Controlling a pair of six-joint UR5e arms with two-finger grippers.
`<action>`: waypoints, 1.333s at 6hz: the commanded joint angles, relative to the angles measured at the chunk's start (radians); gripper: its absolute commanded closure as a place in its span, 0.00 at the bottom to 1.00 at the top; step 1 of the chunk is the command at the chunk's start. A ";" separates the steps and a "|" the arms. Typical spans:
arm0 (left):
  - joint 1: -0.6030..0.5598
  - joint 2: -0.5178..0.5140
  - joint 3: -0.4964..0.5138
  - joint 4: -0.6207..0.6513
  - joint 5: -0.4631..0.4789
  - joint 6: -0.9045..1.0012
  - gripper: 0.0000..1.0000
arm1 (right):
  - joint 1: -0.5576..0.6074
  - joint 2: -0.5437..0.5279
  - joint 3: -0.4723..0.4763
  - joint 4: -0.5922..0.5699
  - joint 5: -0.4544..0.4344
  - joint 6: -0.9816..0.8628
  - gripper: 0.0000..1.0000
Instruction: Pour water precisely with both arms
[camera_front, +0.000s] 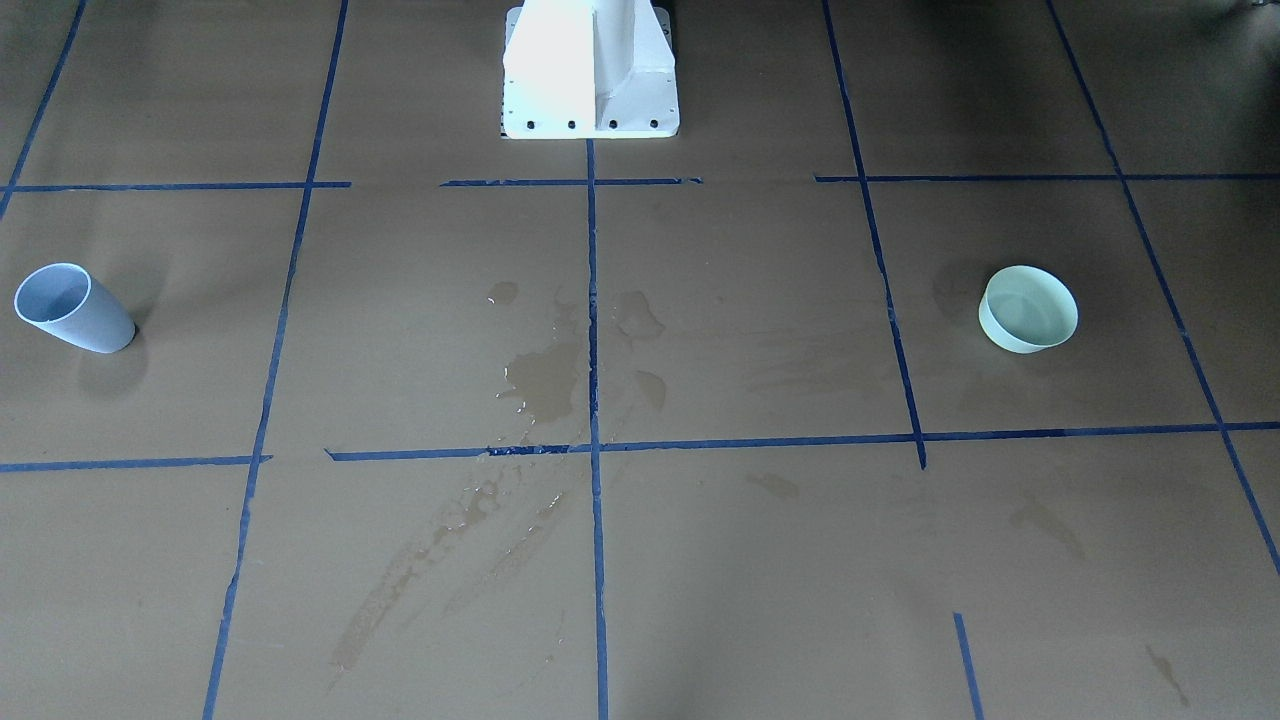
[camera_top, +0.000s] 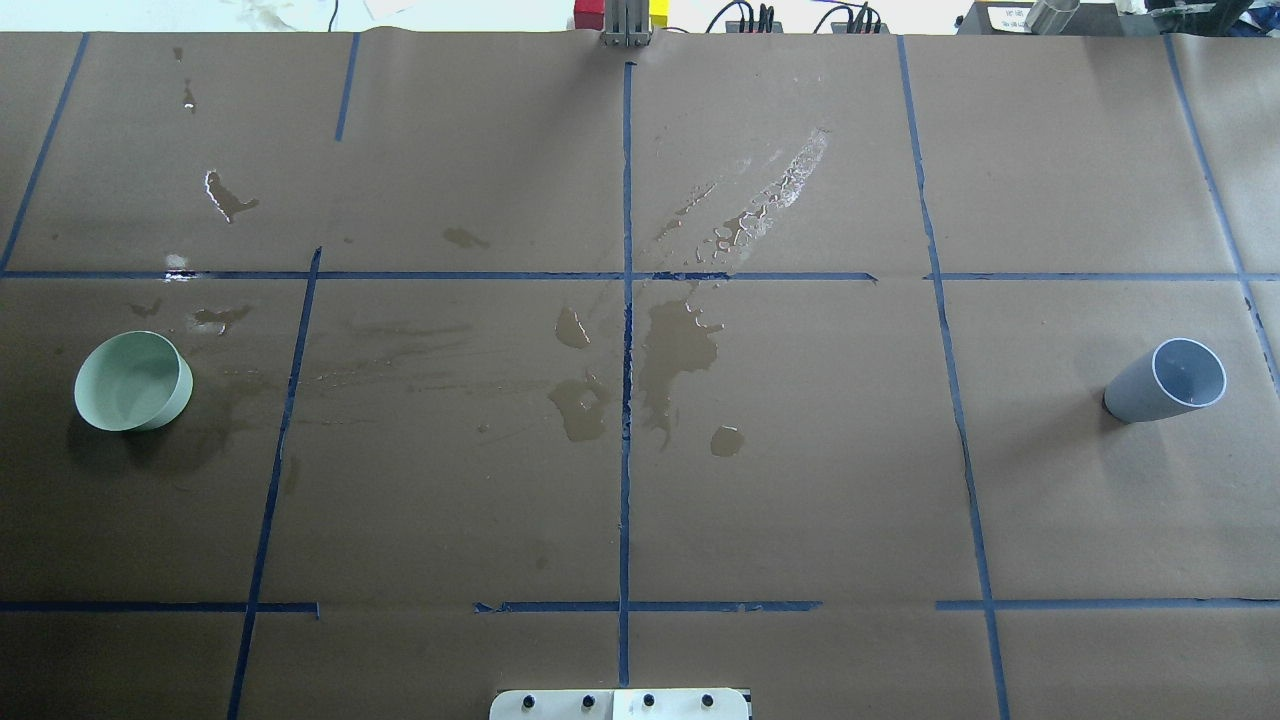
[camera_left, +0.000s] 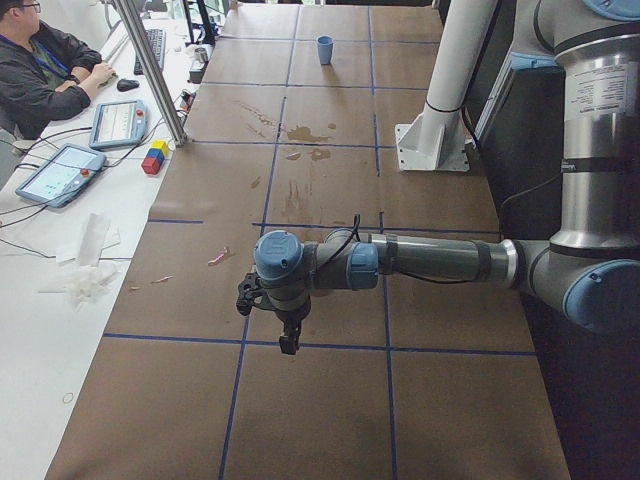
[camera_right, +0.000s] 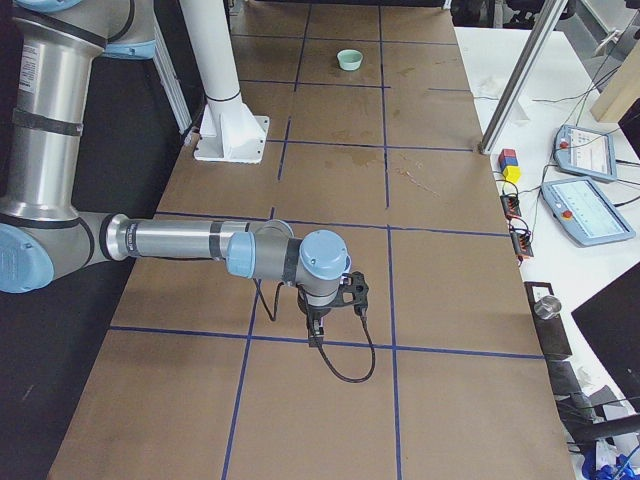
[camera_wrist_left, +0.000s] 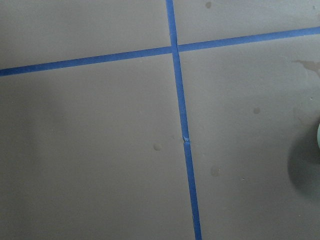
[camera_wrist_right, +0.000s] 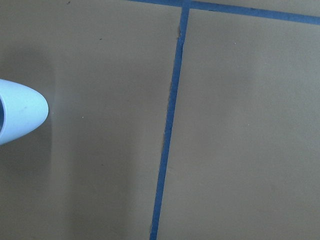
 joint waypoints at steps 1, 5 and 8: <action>0.002 0.000 -0.002 -0.002 -0.001 0.002 0.00 | 0.000 0.000 -0.001 0.000 0.000 -0.005 0.00; 0.011 -0.038 -0.009 -0.021 -0.001 -0.005 0.00 | 0.000 0.000 -0.004 0.029 -0.002 0.005 0.00; 0.020 -0.072 -0.002 -0.093 -0.011 0.002 0.00 | -0.002 0.023 -0.076 0.136 0.028 0.008 0.00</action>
